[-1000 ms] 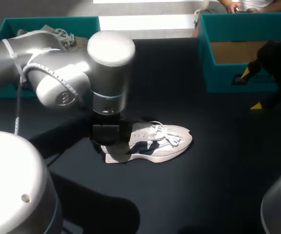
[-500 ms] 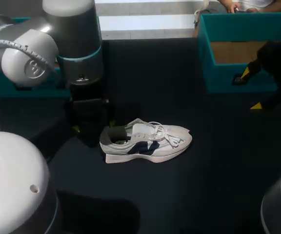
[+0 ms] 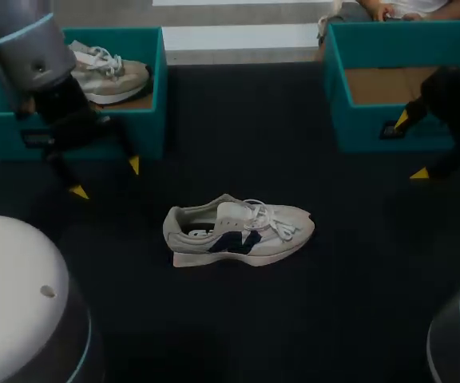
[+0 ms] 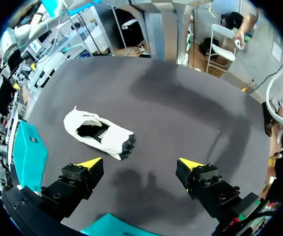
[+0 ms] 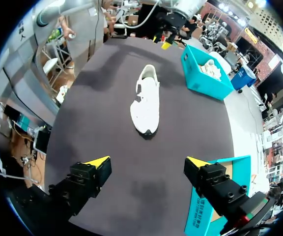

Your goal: Take the shoe out of the shoebox, open the shoe tongue, remove and reinsert the insole, then place the shoe into the shoebox

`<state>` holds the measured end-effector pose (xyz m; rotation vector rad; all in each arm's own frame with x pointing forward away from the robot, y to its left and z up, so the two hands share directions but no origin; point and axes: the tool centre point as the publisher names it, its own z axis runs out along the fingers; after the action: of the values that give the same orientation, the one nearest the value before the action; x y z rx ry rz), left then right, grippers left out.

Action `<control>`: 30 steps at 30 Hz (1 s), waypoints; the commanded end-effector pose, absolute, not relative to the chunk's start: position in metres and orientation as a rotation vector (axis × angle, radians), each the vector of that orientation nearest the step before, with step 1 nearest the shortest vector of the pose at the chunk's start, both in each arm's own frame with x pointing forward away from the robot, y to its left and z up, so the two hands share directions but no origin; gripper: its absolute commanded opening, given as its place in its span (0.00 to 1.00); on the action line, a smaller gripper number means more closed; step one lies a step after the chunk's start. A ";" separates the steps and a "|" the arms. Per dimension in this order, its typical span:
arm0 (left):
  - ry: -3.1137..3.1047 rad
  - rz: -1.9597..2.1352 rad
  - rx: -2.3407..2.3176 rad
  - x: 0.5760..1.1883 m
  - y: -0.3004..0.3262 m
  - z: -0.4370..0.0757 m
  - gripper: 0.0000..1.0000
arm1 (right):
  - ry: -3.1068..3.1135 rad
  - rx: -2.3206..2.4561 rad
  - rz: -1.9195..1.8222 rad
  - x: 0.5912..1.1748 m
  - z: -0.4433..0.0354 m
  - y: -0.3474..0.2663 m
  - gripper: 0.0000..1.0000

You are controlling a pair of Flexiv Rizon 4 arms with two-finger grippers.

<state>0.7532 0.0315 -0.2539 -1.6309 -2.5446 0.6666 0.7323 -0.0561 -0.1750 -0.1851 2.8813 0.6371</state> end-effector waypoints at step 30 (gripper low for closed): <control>-2.660 1.429 -0.884 0.742 0.076 -0.276 1.00 | 2.885 -0.185 0.633 0.734 -0.175 -0.055 1.00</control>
<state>0.7483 0.0690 -0.2672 -1.1438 -2.6634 1.1538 0.7323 -0.0560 -0.1750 -0.1852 2.8813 0.6371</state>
